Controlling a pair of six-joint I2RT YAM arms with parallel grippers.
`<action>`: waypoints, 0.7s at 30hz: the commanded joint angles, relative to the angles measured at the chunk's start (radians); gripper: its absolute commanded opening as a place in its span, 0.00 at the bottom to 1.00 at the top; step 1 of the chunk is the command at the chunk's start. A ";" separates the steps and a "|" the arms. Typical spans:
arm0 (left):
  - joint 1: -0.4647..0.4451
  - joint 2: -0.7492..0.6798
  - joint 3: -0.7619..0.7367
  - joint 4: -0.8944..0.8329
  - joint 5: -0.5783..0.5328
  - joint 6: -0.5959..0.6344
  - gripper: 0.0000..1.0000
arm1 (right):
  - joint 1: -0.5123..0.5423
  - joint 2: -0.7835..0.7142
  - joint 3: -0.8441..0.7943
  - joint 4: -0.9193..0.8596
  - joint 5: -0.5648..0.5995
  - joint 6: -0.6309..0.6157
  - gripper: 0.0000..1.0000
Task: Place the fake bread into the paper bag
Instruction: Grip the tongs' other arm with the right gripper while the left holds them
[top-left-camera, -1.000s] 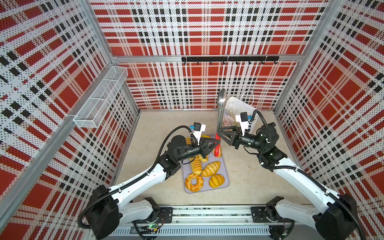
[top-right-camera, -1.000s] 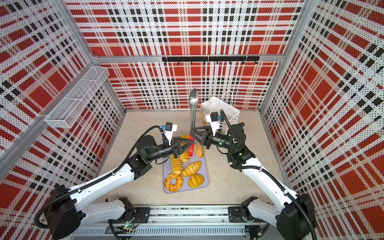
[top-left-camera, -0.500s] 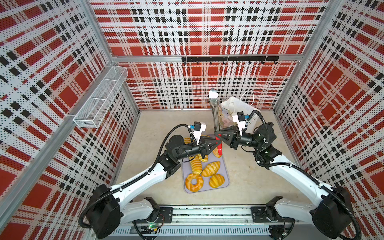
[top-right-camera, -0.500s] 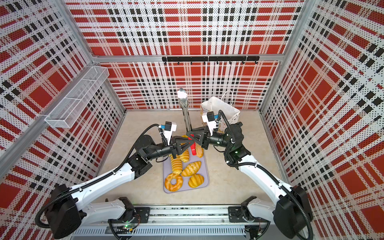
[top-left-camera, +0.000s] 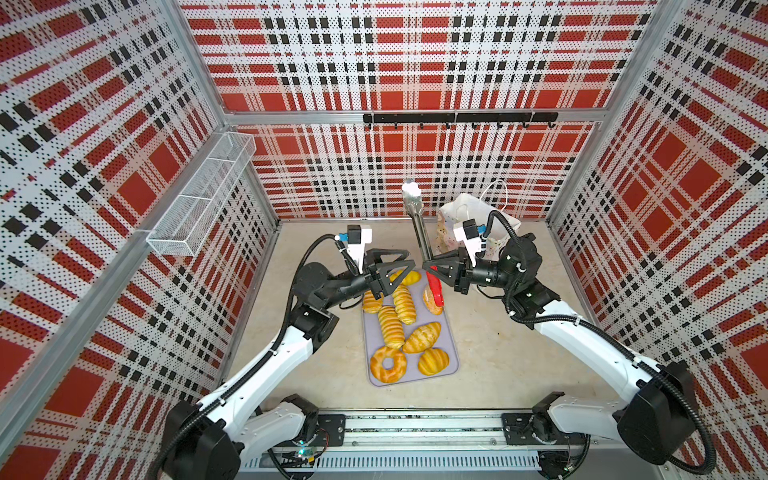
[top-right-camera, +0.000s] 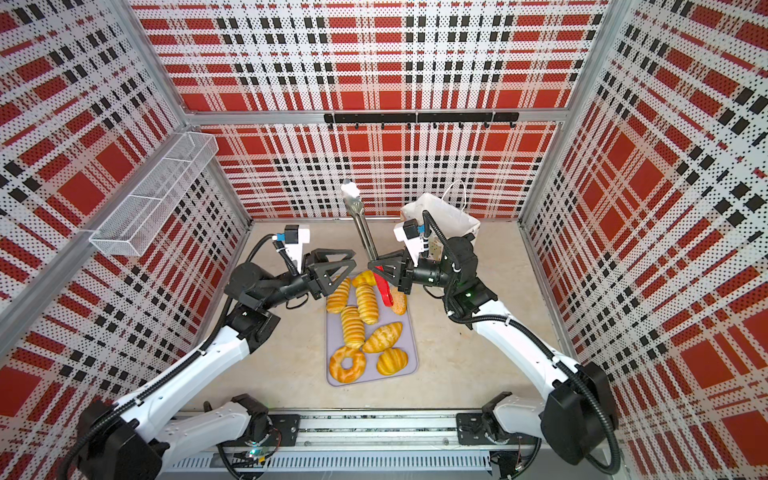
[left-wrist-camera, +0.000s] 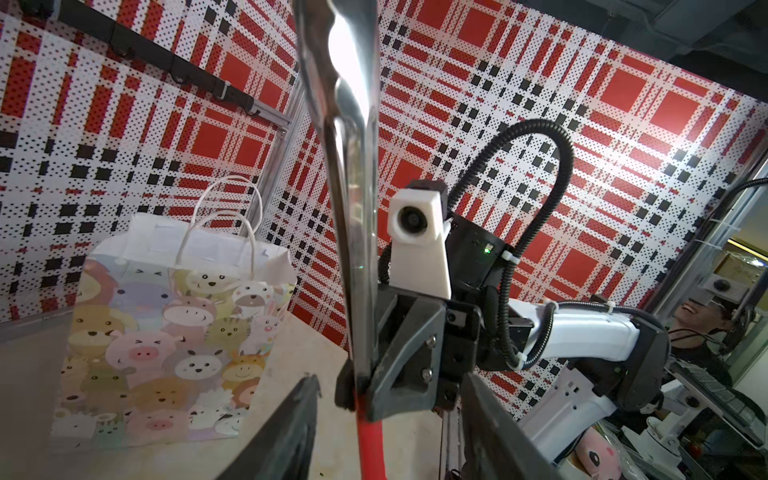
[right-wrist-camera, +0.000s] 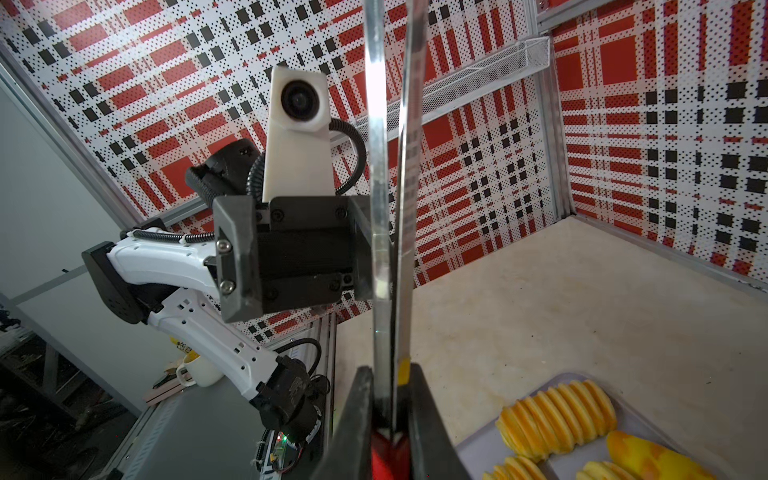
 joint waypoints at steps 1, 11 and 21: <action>-0.001 0.049 0.061 0.020 0.042 0.024 0.58 | 0.003 0.008 0.011 0.035 -0.061 -0.004 0.00; -0.048 0.127 0.129 0.024 0.049 0.041 0.35 | 0.007 0.008 -0.010 0.106 -0.117 0.035 0.00; -0.064 0.127 0.132 0.033 0.041 0.035 0.00 | 0.010 -0.008 -0.047 0.179 -0.086 0.081 0.09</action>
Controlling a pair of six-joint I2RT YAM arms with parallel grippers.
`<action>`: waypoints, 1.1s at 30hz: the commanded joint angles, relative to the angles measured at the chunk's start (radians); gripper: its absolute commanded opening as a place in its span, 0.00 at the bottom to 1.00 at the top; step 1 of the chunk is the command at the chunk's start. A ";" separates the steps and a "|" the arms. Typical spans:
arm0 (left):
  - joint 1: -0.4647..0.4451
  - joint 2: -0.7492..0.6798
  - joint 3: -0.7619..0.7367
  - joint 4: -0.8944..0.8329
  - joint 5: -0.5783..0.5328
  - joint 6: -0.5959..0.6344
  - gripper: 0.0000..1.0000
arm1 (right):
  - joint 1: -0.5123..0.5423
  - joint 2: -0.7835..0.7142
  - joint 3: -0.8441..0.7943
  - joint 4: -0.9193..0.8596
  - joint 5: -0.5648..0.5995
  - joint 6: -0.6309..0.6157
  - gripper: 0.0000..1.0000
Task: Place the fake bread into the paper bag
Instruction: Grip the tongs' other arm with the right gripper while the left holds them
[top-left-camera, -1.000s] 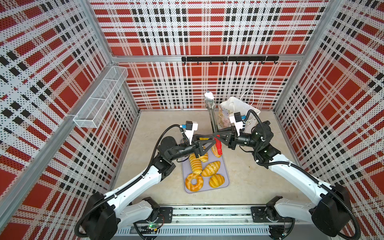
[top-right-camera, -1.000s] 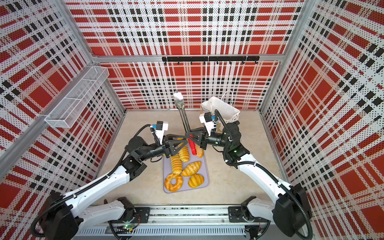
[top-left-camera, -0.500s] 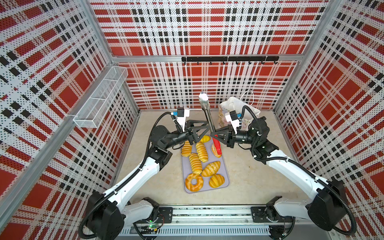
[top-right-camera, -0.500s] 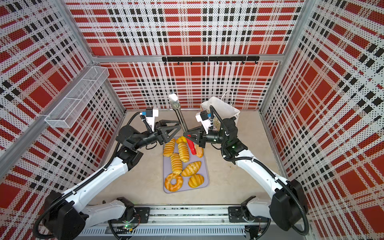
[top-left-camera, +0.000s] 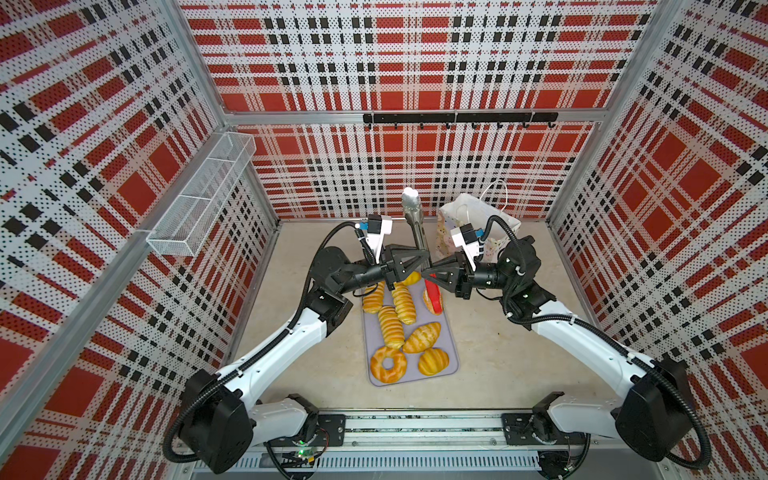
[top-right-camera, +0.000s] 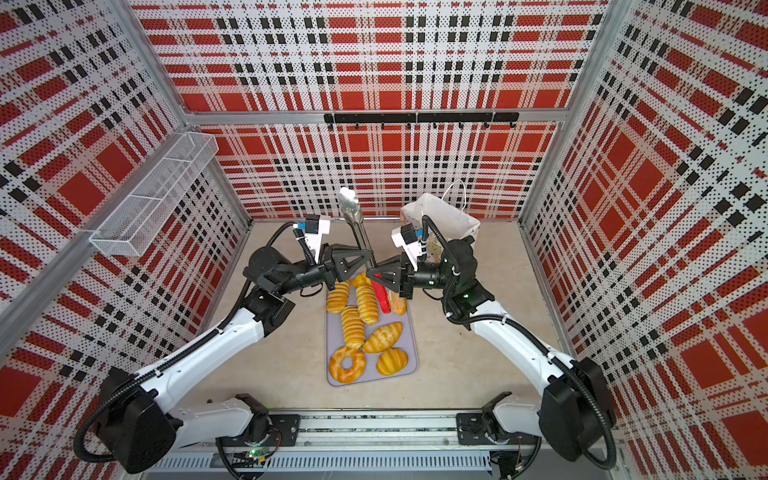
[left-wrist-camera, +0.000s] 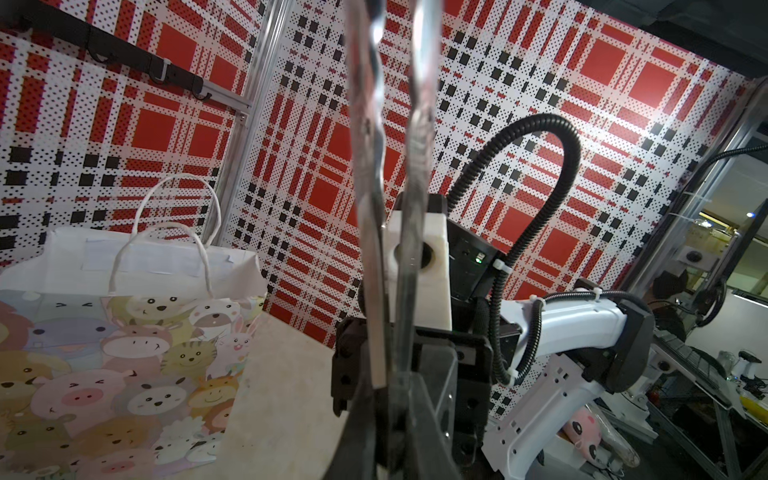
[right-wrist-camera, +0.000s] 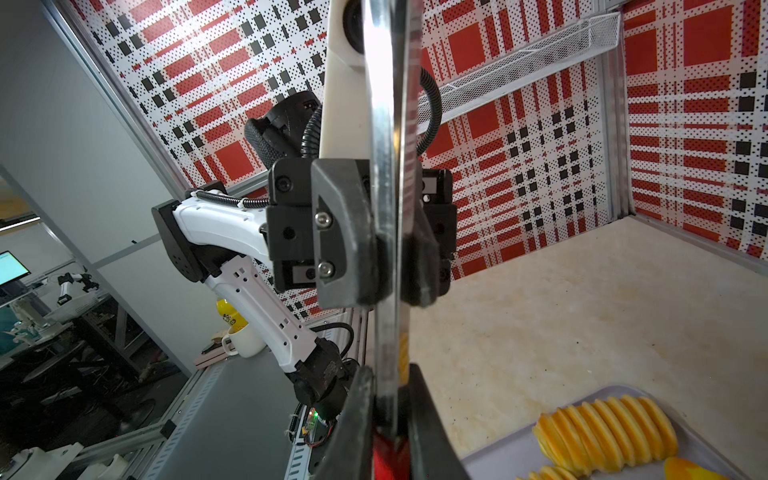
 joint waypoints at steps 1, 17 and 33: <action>-0.007 -0.003 0.029 0.024 -0.018 0.011 0.00 | 0.009 -0.021 -0.011 0.060 0.014 0.020 0.14; -0.006 0.044 0.089 0.136 0.000 -0.117 0.00 | 0.039 -0.046 -0.082 0.025 0.078 -0.139 0.26; 0.236 -0.204 -0.089 -0.309 -0.098 0.137 0.69 | 0.038 -0.117 0.037 -0.549 0.498 -0.357 0.03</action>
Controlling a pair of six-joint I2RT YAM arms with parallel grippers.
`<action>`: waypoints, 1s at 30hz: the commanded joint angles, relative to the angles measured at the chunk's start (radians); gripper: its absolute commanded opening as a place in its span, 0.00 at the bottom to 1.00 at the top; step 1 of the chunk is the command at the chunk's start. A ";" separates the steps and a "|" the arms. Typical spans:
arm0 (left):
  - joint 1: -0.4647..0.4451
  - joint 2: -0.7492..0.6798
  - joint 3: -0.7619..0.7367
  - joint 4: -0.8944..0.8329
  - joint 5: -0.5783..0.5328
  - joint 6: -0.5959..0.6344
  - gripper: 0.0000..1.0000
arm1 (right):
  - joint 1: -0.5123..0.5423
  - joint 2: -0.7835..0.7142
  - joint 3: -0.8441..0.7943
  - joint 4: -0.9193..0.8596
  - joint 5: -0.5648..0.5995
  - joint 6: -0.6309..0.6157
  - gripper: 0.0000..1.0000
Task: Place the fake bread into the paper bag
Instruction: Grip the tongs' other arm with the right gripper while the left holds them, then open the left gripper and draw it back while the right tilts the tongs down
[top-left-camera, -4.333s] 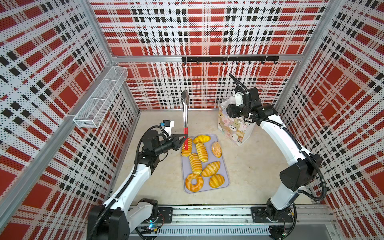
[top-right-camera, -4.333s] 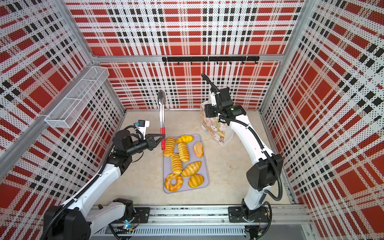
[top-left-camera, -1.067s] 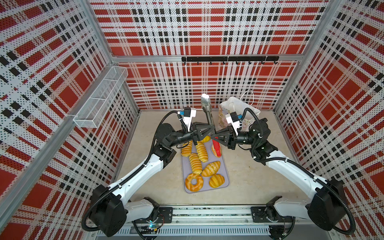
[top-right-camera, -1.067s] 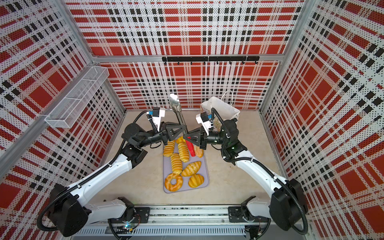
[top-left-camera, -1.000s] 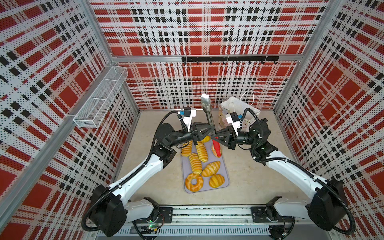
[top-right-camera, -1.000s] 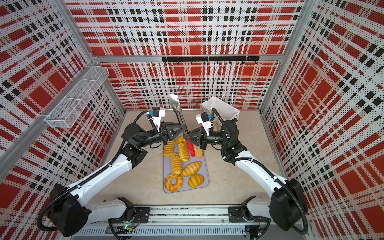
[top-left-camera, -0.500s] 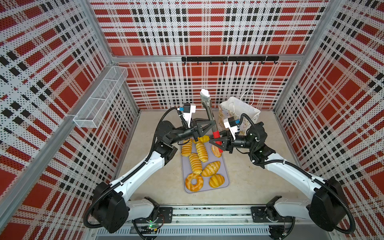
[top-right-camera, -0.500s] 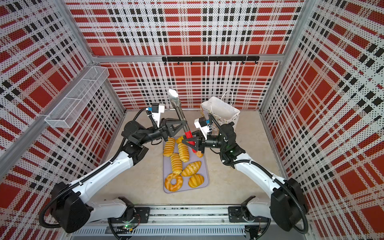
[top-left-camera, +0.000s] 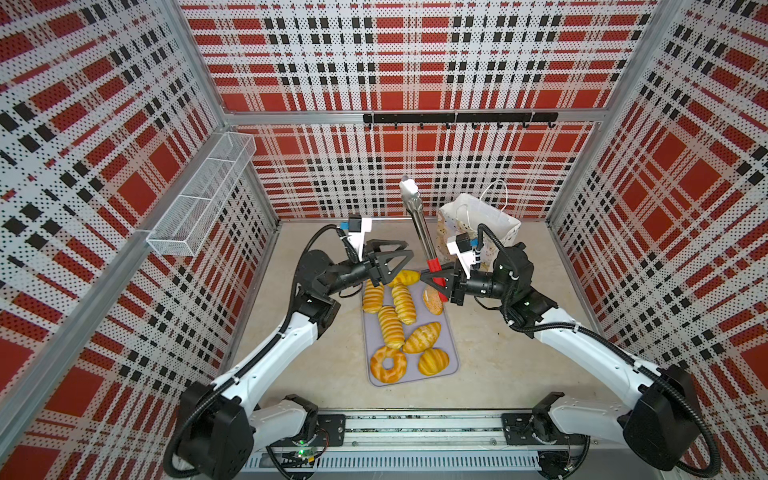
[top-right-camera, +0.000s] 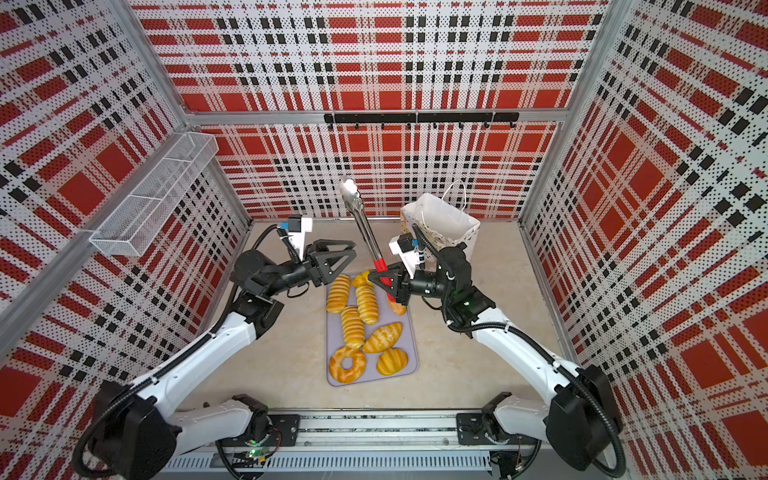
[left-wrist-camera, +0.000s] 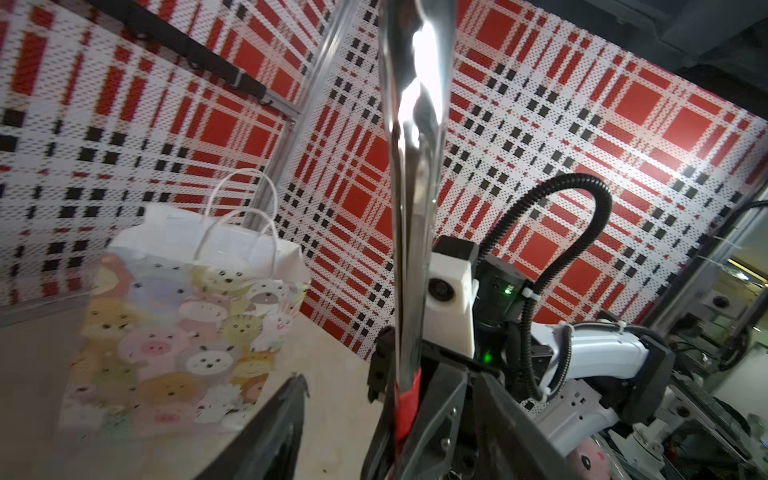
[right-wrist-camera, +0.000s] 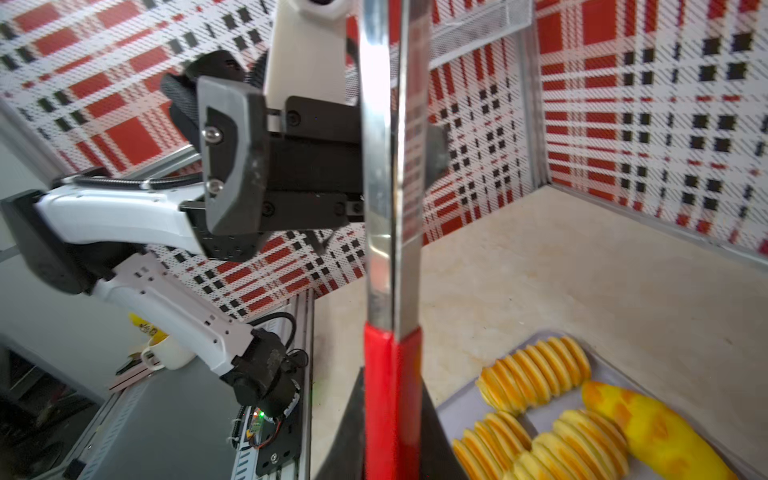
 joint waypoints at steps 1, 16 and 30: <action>0.071 -0.120 0.014 -0.336 -0.135 0.224 0.69 | 0.005 -0.061 0.073 -0.332 0.267 -0.169 0.03; 0.107 -0.190 -0.056 -0.565 -0.276 0.353 0.87 | 0.116 -0.010 0.198 -0.884 0.659 -0.240 0.16; 0.164 -0.175 -0.097 -0.632 -0.282 0.358 0.88 | 0.116 -0.032 0.146 -0.893 0.672 -0.170 0.26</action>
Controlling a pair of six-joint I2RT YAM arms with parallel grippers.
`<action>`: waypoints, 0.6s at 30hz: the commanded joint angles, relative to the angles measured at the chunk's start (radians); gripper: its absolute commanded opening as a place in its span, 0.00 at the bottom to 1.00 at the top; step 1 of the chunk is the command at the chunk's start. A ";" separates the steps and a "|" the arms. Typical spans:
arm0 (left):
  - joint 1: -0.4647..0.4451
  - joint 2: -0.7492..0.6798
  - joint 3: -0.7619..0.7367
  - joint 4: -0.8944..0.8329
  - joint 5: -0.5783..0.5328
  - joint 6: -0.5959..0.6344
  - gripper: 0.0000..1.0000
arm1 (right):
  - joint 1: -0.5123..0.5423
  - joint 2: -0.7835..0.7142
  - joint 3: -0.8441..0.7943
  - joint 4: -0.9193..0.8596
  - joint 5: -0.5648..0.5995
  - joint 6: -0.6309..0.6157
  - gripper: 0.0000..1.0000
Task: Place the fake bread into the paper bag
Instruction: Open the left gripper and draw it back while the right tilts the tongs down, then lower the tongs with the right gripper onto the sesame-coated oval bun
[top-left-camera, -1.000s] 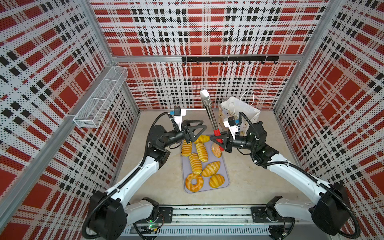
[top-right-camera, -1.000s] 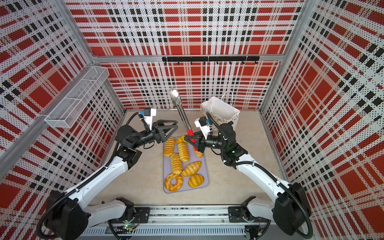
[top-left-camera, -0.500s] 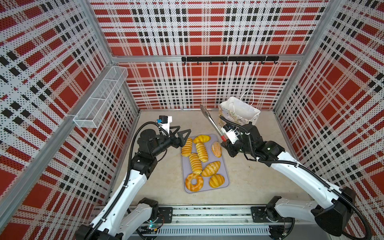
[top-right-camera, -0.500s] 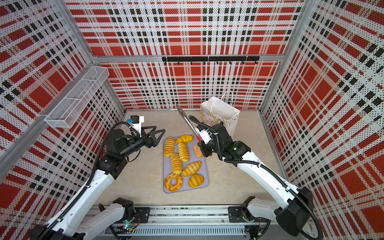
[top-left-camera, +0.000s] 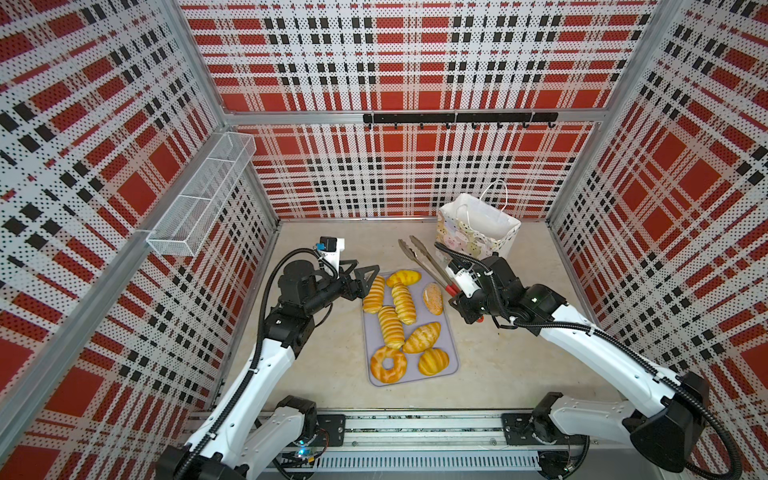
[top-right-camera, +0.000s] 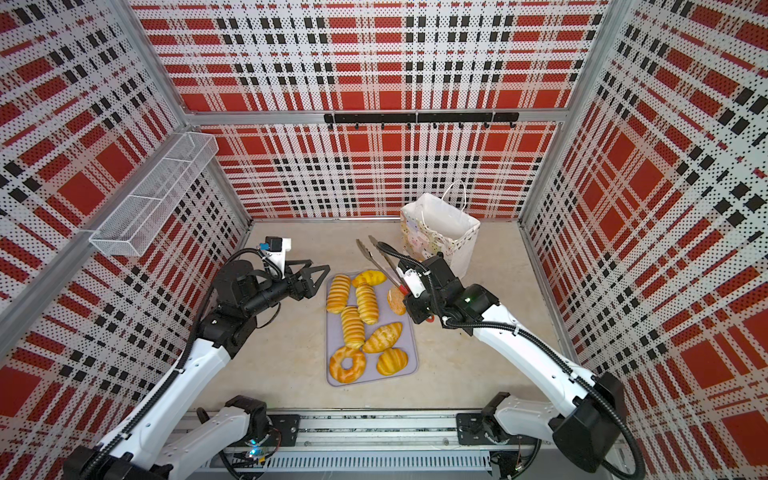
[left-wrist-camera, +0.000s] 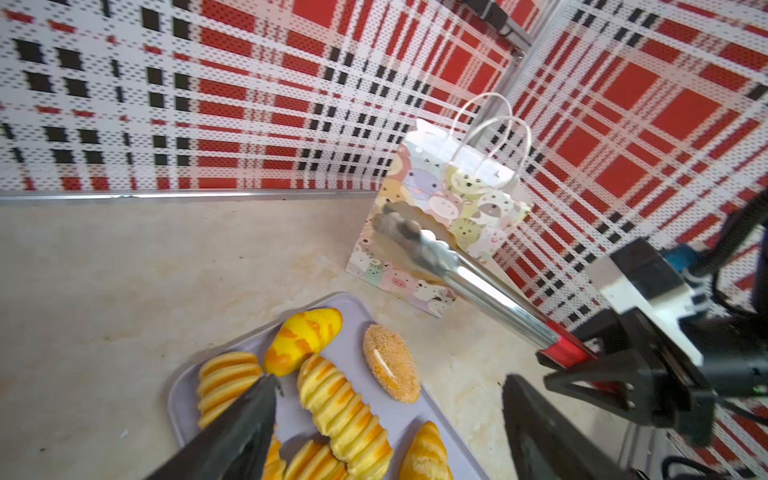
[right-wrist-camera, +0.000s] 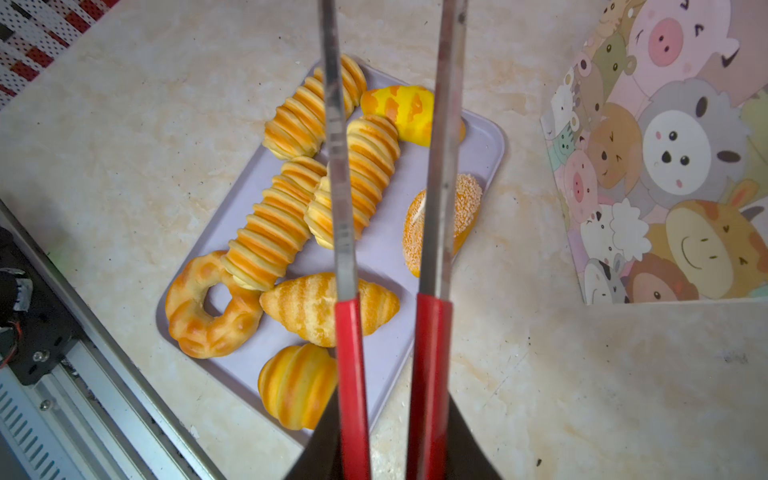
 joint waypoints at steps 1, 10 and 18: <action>0.018 0.013 -0.019 -0.046 0.000 0.023 0.88 | 0.003 -0.015 -0.009 -0.014 0.011 0.034 0.26; 0.016 0.067 -0.003 -0.096 -0.009 0.014 0.98 | -0.009 -0.050 -0.036 -0.112 -0.040 0.216 0.27; 0.008 0.084 -0.035 -0.070 0.005 -0.012 0.98 | -0.008 -0.089 -0.075 -0.222 -0.066 0.335 0.25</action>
